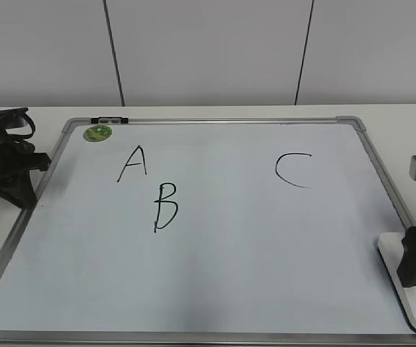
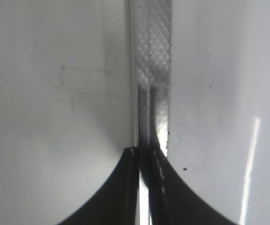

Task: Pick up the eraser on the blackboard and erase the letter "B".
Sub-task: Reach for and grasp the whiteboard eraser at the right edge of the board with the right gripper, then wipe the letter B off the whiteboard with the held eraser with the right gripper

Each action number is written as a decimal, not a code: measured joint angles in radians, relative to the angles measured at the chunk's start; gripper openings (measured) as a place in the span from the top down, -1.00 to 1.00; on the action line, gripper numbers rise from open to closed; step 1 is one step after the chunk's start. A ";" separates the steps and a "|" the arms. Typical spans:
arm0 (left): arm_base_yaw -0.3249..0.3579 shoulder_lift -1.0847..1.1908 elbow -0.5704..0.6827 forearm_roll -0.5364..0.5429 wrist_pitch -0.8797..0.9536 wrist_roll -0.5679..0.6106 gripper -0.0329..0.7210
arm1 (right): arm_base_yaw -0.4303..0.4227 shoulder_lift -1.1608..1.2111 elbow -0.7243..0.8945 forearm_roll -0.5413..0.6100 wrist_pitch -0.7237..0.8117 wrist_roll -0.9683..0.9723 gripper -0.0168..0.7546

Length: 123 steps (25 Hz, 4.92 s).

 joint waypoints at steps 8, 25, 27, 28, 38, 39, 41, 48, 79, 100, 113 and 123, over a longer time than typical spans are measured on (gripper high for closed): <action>0.000 0.000 0.000 -0.002 0.000 0.000 0.88 | 0.000 0.064 0.000 0.000 -0.038 0.019 -0.72; 0.000 0.000 0.000 -0.002 0.002 0.000 0.88 | 0.000 0.116 -0.003 0.025 -0.091 0.022 -0.69; 0.000 0.000 0.000 -0.004 0.002 0.000 0.88 | 0.000 0.129 -0.003 0.026 -0.091 0.022 -0.68; 0.000 0.000 0.000 -0.004 0.002 0.000 0.88 | 0.000 0.133 -0.003 0.026 -0.096 0.022 -0.67; 0.000 0.000 0.000 -0.004 0.002 0.000 0.88 | 0.000 0.137 -0.003 0.027 -0.099 0.024 -0.48; 0.000 0.000 0.000 -0.004 0.002 0.000 0.88 | 0.000 0.137 -0.003 0.027 -0.099 0.024 -0.48; 0.000 0.000 0.000 -0.004 0.002 0.000 0.88 | 0.000 0.137 -0.003 0.027 -0.099 0.024 -0.48; 0.000 0.000 0.000 -0.004 0.002 0.000 0.88 | 0.000 0.105 -0.003 0.029 -0.092 0.024 -0.48; 0.000 0.000 0.000 -0.004 0.002 0.000 0.88 | 0.381 0.163 -0.462 0.209 0.178 -0.161 -0.48; 0.004 0.000 0.000 -0.033 0.007 0.000 0.88 | 0.597 0.680 -1.093 -0.014 0.373 0.017 -0.48; 0.004 0.000 0.000 -0.031 0.009 0.002 0.88 | 0.614 0.863 -1.318 -0.071 0.441 0.170 -0.48; 0.004 0.000 0.000 -0.031 0.009 0.002 0.88 | 0.615 0.933 -1.394 -0.150 0.466 0.237 -0.48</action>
